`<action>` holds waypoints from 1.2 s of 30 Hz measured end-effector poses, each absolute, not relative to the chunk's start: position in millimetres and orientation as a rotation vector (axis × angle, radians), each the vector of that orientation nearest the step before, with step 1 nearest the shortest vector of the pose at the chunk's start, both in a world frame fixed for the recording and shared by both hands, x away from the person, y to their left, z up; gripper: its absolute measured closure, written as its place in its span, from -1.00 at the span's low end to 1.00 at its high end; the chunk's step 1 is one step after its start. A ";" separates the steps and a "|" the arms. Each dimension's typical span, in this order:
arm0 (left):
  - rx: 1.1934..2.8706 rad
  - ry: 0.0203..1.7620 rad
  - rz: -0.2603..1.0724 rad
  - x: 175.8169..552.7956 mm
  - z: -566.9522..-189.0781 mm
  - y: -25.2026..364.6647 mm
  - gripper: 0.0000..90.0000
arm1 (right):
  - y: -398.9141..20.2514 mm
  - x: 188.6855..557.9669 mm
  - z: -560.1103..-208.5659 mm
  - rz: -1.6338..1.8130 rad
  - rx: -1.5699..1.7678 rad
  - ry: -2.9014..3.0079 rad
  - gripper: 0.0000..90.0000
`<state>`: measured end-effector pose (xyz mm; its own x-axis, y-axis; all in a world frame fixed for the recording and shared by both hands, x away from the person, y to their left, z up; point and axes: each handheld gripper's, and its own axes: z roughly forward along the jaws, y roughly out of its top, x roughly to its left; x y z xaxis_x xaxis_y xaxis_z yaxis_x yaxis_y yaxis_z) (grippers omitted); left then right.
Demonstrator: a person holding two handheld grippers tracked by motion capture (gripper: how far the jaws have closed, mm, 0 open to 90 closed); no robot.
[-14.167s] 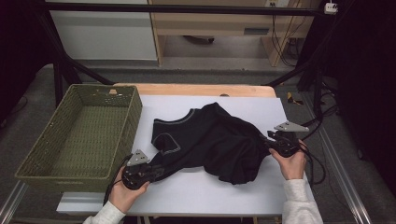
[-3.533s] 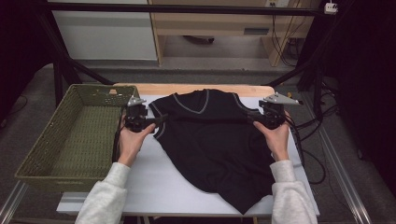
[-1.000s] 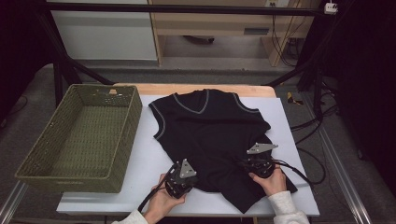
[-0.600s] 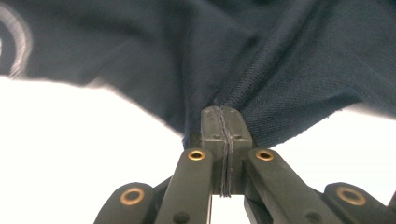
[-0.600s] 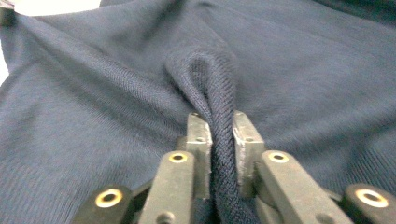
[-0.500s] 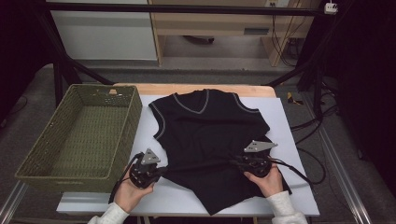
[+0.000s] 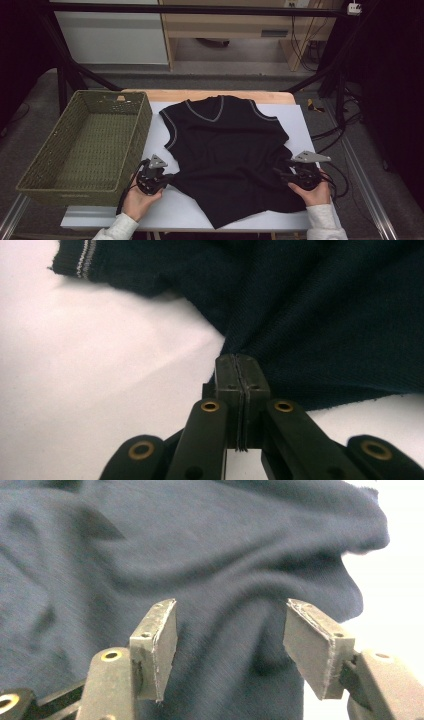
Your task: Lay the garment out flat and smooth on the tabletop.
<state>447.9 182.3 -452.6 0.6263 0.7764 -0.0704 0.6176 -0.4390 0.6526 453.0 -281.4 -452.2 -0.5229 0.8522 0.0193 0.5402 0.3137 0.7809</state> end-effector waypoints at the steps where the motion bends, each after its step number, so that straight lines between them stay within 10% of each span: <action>1: 2.193 1.087 0.312 447.8 -452.0 182.8 0.99 | -285.4 453.1 -455.6 1.068 1.257 2.188 -0.13; 11: 2.091 1.145 0.486 444.0 -423.9 193.1 0.99 | -281.9 456.0 -466.2 0.997 1.251 2.342 0.81; 16: 2.047 1.136 0.384 444.9 -434.2 191.6 0.90 | -274.9 453.9 -461.5 1.005 1.243 2.319 0.48; 21: 2.034 1.110 0.376 428.9 -441.5 188.2 0.08 | -281.0 450.3 -453.3 1.089 1.247 2.228 0.01; 27: 2.064 1.080 0.365 408.1 -459.3 179.9 -0.29 | -292.7 440.5 -454.5 1.106 1.259 2.195 -0.11; 36: 2.047 1.139 0.313 414.2 -476.1 180.3 -0.21 | -303.0 431.6 -463.1 1.088 1.305 2.202 -0.04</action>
<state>414.2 180.3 -476.1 0.5722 0.8077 -0.1420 0.6217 -0.3143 0.7175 431.6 -303.0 -463.1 -0.5096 0.8570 0.0764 0.5816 0.2777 0.7646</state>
